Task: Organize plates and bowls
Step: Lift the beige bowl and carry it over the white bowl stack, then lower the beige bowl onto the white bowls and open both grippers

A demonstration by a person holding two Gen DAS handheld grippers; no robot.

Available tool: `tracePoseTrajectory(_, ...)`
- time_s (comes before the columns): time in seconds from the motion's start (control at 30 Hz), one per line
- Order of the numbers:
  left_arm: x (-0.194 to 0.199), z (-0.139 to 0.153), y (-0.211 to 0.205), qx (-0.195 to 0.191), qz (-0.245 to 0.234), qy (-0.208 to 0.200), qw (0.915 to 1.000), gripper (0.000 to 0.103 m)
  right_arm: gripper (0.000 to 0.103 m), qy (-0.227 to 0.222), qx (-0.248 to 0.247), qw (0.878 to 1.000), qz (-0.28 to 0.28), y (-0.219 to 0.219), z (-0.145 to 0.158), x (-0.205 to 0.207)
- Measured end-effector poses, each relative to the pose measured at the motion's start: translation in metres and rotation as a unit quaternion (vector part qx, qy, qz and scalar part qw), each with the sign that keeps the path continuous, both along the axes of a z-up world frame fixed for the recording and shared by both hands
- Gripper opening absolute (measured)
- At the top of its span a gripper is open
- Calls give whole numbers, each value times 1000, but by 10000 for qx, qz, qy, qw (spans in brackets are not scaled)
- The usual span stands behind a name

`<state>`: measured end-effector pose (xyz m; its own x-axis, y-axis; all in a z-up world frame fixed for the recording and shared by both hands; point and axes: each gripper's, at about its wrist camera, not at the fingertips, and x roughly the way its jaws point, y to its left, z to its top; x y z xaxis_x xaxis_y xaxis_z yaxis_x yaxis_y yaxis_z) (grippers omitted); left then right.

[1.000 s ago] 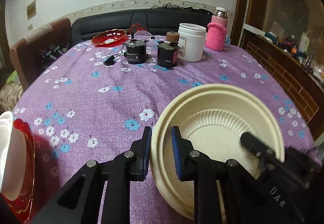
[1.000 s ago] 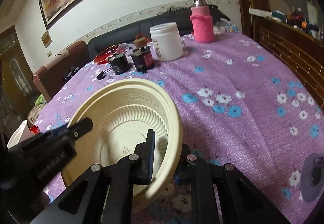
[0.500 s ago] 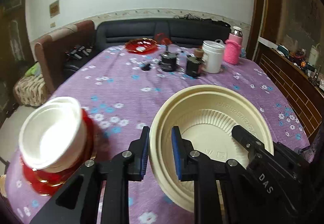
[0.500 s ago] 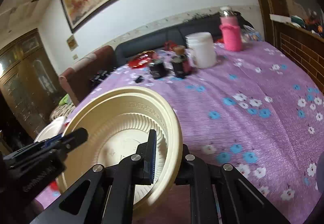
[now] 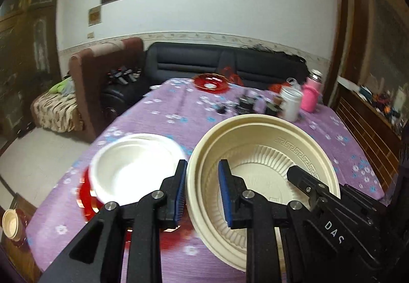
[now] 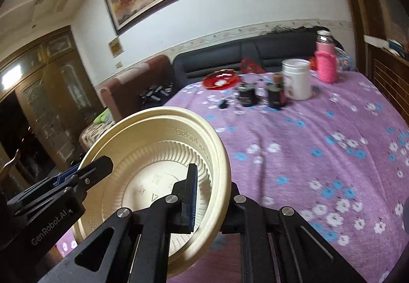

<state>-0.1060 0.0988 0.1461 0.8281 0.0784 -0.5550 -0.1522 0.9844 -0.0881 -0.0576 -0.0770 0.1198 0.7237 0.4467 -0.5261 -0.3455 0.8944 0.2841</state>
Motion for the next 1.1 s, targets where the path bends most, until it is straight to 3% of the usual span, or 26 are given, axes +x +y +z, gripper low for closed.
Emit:
tracePoseTrajectory(0.17, -3, 5, 56, -228, 458, -13, 9987, 24, 14, 54, -66, 9987, 507, 55, 9, 7)
tracePoseTrajectory(0.43, 14, -11, 132, -431, 1080, 284, 9928, 24, 14, 126, -637, 9918, 1100, 147, 0, 29)
tracePoseTrajectory(0.77, 44, -39, 156, -341, 1153, 648, 9906, 25, 14, 412, -1087, 9868, 1126, 186, -33, 65)
tracePoseTrajectory(0.87, 49, -41, 156, -379, 1117, 646, 9909, 39, 14, 458, -1138, 9861, 1117, 188, -37, 67)
tracePoseTrajectory(0.93, 47, -41, 158, -435, 1115, 569, 9912, 61, 14, 490, -1157, 9857, 1125, 189, -40, 69)
tracePoseTrajectory(1.0, 41, -37, 160, -510, 1171, 429, 9909, 69, 14, 438, -1206, 9857, 1093, 190, -41, 67)
tracePoseTrajectory(1.1, 36, -32, 164, -668, 1177, 342, 9902, 70, 14, 300, -1293, 9858, 1028, 191, -41, 65)
